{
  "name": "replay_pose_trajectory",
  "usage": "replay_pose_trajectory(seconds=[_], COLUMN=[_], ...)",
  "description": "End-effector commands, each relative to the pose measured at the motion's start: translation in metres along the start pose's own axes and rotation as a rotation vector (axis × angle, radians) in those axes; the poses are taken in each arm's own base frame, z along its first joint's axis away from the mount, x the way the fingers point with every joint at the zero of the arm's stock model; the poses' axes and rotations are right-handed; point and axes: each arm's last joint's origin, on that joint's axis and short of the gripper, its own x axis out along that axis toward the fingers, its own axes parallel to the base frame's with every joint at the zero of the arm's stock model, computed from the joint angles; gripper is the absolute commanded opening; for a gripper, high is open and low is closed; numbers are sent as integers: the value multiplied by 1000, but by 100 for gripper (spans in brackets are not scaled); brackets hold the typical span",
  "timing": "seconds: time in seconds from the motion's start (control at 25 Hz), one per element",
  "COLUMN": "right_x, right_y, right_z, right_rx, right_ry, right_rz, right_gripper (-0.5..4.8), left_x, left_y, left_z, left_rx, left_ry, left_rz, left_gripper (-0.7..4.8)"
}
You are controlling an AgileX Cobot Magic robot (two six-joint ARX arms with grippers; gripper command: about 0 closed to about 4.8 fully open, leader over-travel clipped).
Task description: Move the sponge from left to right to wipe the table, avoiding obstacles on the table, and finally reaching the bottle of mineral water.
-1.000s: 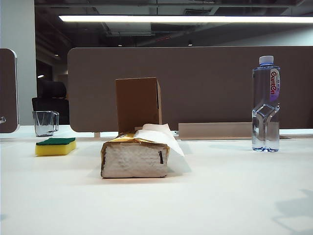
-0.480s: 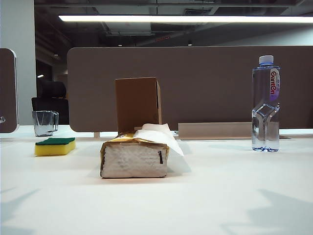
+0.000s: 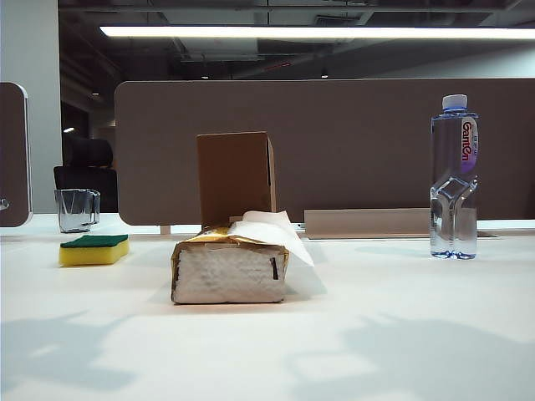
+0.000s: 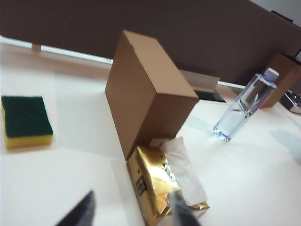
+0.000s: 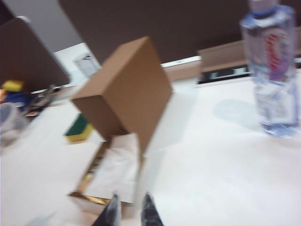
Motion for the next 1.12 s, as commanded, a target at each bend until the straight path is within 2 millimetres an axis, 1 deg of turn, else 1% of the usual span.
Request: replay_pose_trajectory(seconds=[0.04, 0.08, 0.12, 0.16, 0.2, 0.24, 0.28, 0.32, 0.36, 0.44, 0.52, 0.56, 0.6, 0.64, 0.68, 0.72, 0.84, 0.88, 0.92, 0.96, 1.08, 1.12], right_x=[4, 5, 7, 8, 9, 10, 11, 12, 13, 14, 15, 15, 16, 18, 19, 22, 26, 29, 31, 33, 38, 40], right_y=[9, 11, 13, 15, 15, 17, 17, 18, 18, 20, 20, 21, 21, 21, 22, 24, 28, 30, 31, 32, 35, 35], right_z=[25, 30, 38, 46, 49, 52, 54, 57, 59, 61, 62, 61, 61, 60, 59, 57, 54, 53, 52, 51, 49, 48], right_rx=[-8, -9, -5, 1, 10, 21, 27, 37, 40, 45, 73, 86, 93, 106, 123, 136, 151, 153, 154, 156, 169, 171], right_ry=[15, 21, 30, 41, 54, 75, 86, 106, 112, 130, 141, 150, 156, 172, 186, 205, 245, 262, 275, 291, 322, 329], right_rz=[109, 129, 150, 149, 145, 158, 164, 180, 190, 244, 256, 261, 264, 273, 279, 294, 332, 347, 357, 367, 386, 392], right_gripper=[76, 104, 176, 236, 253, 271, 276, 277, 280, 286, 316, 341, 342, 343, 343, 343, 348, 349, 349, 349, 349, 349], left_x=[8, 11, 18, 24, 29, 36, 40, 46, 50, 62, 74, 84, 88, 98, 103, 111, 128, 137, 141, 146, 156, 159], left_y=[-3, -3, -2, -2, -1, -1, -1, 0, 1, 4, 8, 13, 15, 21, 25, 31, 42, 49, 53, 62, 81, 91], left_z=[23, 29, 39, 48, 55, 66, 71, 80, 85, 96, 103, 105, 104, 102, 99, 94, 85, 79, 77, 74, 75, 80], left_rx=[46, 53, 51, 48, 45, 41, 39, 36, 33, 37, 45, 34, 28, 11, 1, -15, -23, -35, -42, -62, -100, -112], left_ry=[-18, -8, 7, 19, 25, 33, 37, 43, 48, 61, 81, 103, 116, 146, 165, 196, 256, 281, 292, 312, 333, 328], left_rz=[-6, -4, 0, 3, 5, 7, 7, 9, 11, 14, 18, 20, 23, 32, 36, 44, 57, 63, 68, 77, 96, 119], left_gripper=[248, 248, 248, 248, 250, 270, 302, 371, 398, 405, 406, 412, 426, 457, 465, 467, 468, 475, 479, 479, 479, 479])
